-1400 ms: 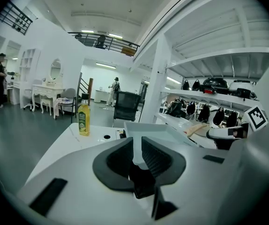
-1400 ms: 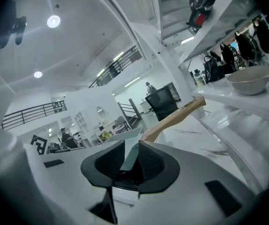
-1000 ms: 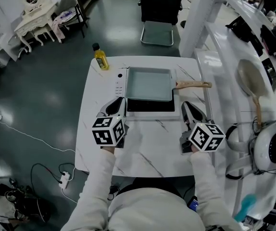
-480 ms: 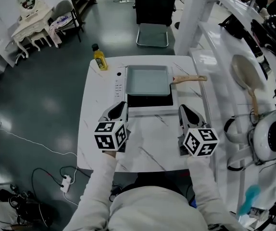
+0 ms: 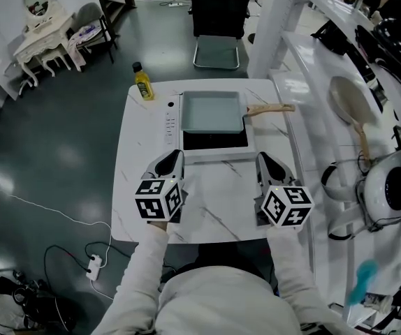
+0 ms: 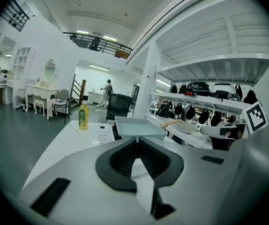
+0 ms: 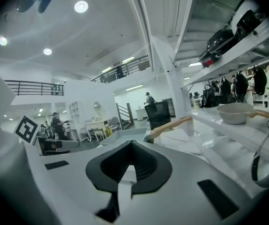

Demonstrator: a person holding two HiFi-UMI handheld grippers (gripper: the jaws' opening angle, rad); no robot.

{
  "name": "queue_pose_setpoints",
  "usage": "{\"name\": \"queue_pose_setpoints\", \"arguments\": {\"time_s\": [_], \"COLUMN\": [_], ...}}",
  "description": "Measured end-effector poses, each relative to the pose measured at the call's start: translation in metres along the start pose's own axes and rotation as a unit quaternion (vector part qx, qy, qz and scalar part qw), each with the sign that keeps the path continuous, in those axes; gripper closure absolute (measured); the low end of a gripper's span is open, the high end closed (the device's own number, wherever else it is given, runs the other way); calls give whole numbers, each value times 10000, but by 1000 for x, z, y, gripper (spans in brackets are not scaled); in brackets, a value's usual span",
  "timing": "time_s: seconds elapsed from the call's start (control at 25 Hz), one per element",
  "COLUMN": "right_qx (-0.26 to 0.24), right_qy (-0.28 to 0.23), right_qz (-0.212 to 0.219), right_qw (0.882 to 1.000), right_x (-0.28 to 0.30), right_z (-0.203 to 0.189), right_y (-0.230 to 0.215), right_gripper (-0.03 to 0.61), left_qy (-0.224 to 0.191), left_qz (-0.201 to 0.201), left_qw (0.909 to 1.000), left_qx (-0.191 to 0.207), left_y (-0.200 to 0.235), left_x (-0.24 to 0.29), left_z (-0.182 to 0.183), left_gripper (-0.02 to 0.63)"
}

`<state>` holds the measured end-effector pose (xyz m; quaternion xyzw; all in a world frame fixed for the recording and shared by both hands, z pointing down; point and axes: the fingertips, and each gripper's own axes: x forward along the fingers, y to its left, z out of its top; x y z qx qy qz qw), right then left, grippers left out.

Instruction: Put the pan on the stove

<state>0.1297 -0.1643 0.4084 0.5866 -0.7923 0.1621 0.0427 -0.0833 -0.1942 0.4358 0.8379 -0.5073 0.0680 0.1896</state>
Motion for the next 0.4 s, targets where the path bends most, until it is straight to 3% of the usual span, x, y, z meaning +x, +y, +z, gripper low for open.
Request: {"name": "queue_pose_setpoints", "arguments": {"time_s": [0.4], "right_qx": [170], "right_qy": [-36], "right_qz": [-51], "right_qw": [9998], "right_x": [-13], "right_z": [-5], "right_y": [4], "right_gripper": [552], "left_qy": [-72], "left_qz": [-71], "left_qw": [9999], "left_qx": [-31], "left_y": [-5], "left_x": [-16], "left_z": [0], "left_gripper": [580]}}
